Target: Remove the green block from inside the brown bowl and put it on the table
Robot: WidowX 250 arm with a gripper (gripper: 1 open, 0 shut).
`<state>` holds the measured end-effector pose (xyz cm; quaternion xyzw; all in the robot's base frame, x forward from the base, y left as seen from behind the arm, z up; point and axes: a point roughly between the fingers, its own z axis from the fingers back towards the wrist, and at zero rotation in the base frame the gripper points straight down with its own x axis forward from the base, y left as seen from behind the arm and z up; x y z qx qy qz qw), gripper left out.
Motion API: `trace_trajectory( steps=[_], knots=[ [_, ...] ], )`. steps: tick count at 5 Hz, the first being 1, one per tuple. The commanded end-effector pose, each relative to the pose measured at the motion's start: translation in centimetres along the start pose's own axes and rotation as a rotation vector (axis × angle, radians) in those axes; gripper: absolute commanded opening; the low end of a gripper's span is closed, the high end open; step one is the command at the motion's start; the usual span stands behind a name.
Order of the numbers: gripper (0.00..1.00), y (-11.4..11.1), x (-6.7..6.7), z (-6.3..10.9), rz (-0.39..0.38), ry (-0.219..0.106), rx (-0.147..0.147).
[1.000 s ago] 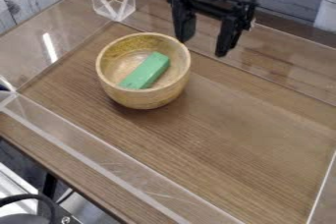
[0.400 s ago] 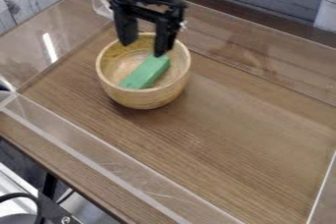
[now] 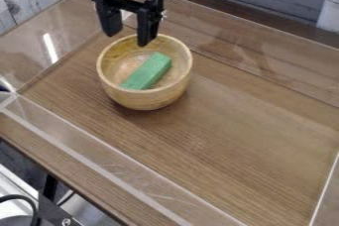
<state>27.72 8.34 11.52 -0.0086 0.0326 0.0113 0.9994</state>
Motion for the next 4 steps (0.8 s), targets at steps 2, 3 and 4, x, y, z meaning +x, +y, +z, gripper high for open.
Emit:
trace_trajectory(
  steps=[2,3,4],
  knots=[
    [1.00,-1.8,1.2,0.2,-0.073,-0.037,0.023],
    [1.00,-1.2,1.5,-0.6,-0.074,-0.045,0.034],
    [1.00,-0.5,1.2,-0.5,-0.068,-0.057,0.037]
  ],
)
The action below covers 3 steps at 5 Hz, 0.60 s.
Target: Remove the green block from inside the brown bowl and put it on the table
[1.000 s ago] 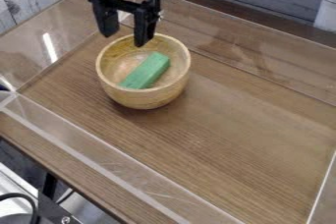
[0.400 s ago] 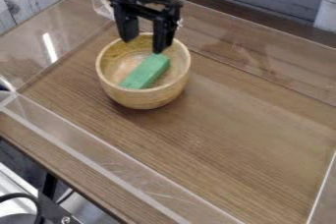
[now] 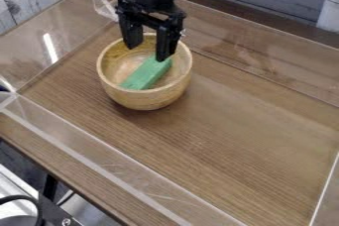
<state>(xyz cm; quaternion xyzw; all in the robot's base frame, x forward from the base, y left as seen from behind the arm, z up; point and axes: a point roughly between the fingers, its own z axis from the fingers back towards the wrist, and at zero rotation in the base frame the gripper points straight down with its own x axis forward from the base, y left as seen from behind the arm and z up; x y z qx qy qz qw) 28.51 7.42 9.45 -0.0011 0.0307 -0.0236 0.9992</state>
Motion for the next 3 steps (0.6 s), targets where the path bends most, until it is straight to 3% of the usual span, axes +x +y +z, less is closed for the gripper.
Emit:
trace_trajectory(
  steps=[1,3],
  knots=[
    [1.00,0.7,0.1,2.3,0.007,-0.072,0.019],
    [1.00,1.2,-0.3,3.6,0.016,-0.107,0.016]
  ],
)
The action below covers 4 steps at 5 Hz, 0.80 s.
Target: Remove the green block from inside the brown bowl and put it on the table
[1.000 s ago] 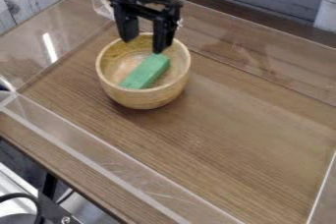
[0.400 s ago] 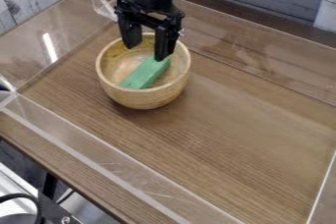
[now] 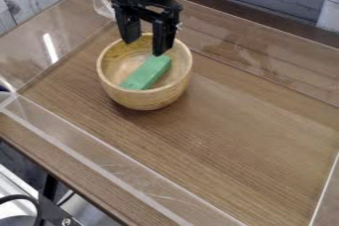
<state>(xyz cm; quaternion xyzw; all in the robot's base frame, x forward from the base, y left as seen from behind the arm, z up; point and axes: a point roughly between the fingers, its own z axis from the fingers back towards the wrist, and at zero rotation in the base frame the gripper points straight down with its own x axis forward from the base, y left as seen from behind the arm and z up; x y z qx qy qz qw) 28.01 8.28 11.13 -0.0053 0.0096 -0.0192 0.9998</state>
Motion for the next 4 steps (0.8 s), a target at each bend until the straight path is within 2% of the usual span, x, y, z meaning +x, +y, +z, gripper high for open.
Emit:
trace_trajectory(
  steps=[1,3,4],
  knots=[
    [1.00,0.7,0.4,1.6,0.013,-0.068,0.031],
    [1.00,0.8,0.6,-0.1,0.011,-0.044,0.053],
    [1.00,0.0,0.5,0.0,-0.002,-0.043,0.060]
  ],
)
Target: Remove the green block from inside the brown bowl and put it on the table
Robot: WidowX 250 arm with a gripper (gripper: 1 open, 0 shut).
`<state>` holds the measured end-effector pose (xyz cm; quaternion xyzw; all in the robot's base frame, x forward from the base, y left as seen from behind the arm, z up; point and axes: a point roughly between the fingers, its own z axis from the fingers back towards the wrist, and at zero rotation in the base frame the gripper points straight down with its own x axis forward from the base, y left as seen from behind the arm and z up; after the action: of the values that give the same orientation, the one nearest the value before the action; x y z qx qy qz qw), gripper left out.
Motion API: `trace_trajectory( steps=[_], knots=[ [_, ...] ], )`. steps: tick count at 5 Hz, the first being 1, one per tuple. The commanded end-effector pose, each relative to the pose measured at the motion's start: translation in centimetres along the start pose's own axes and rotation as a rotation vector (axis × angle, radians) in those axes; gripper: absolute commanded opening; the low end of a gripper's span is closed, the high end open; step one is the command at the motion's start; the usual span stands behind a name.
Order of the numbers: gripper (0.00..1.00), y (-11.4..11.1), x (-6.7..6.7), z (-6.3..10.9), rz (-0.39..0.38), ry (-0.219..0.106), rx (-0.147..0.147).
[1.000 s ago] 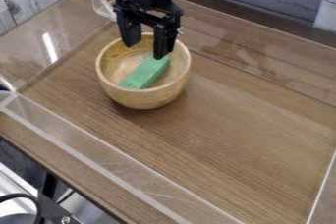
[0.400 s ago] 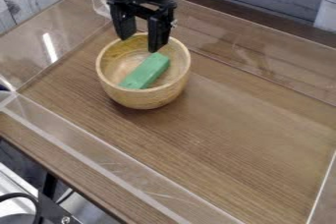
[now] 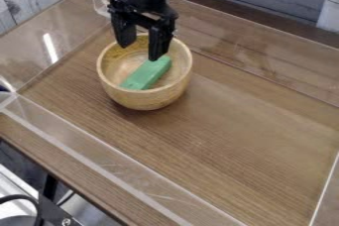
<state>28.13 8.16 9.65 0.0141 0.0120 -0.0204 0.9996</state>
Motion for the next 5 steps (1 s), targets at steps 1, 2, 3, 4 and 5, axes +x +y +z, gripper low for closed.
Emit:
trace_trajectory(
  steps=[1,2,3,4,5],
  knots=[
    [1.00,-0.7,0.3,2.5,-0.010,-0.061,0.020],
    [1.00,-1.5,0.3,3.5,-0.021,-0.074,0.017],
    [1.00,-0.9,0.9,3.0,-0.022,-0.080,0.021],
    [1.00,-0.7,1.0,1.7,-0.023,-0.059,0.024],
    [1.00,-0.5,0.8,0.1,-0.024,-0.034,0.026]
  ],
)
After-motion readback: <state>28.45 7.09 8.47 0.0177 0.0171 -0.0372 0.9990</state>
